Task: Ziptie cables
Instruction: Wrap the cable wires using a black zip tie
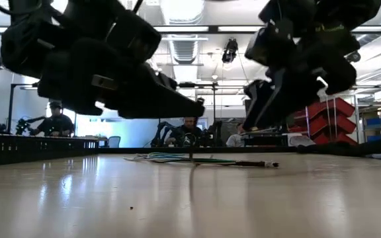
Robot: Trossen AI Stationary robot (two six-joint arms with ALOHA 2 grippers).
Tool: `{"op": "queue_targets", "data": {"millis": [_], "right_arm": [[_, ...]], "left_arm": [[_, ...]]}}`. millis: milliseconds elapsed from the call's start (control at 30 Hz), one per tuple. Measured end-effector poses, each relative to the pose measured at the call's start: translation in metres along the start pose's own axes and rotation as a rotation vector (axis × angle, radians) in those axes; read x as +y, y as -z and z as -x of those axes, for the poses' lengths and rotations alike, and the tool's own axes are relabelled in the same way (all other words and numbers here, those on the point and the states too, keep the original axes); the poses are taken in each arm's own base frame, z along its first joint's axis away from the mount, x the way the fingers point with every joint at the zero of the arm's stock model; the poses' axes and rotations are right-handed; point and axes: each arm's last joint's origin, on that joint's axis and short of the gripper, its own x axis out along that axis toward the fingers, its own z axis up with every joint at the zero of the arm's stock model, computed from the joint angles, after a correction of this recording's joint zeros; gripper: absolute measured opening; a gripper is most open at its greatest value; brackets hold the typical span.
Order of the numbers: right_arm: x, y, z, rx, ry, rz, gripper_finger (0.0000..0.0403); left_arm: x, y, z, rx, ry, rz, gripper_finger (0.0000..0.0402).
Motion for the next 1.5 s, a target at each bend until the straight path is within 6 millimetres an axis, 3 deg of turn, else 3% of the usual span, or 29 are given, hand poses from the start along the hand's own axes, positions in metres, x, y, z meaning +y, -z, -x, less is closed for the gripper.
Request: {"op": "queue_targets", "data": {"millis": [200, 467, 833, 1000, 1233, 1367, 1500], "right_arm": [[-0.018, -0.008, -0.01, -0.185, 0.249, -0.339, 0.0192], [-0.066, 0.018, -0.03, -0.155, 0.447, -0.619, 0.0165], [-0.14, 0.058, -0.012, -0.27, 0.282, -0.699, 0.0187], [-0.149, 0.058, -0.012, -0.345, 0.241, -0.649, 0.0196], [-0.151, 0.07, -0.046, -0.326, 0.177, -0.604, 0.0196], [-0.153, 0.075, -0.055, -0.394, 0.171, -0.585, 0.0196], [-0.144, 0.076, -0.06, -0.348, 0.173, -0.484, 0.0195]], "left_arm": [[0.0, 0.013, 0.013, 0.005, 0.001, 0.011, 0.0], [-0.001, 0.02, 0.018, 0.024, 0.003, 0.069, 0.0], [-0.002, 0.018, 0.017, 0.014, 0.007, 0.109, 0.0], [-0.003, 0.018, 0.017, 0.012, 0.009, 0.108, 0.0], [-0.003, 0.02, 0.018, 0.032, 0.011, 0.09, 0.0], [-0.003, 0.022, 0.018, 0.047, 0.013, 0.101, 0.0], [-0.004, 0.023, 0.018, 0.058, 0.015, 0.102, 0.0]]}}
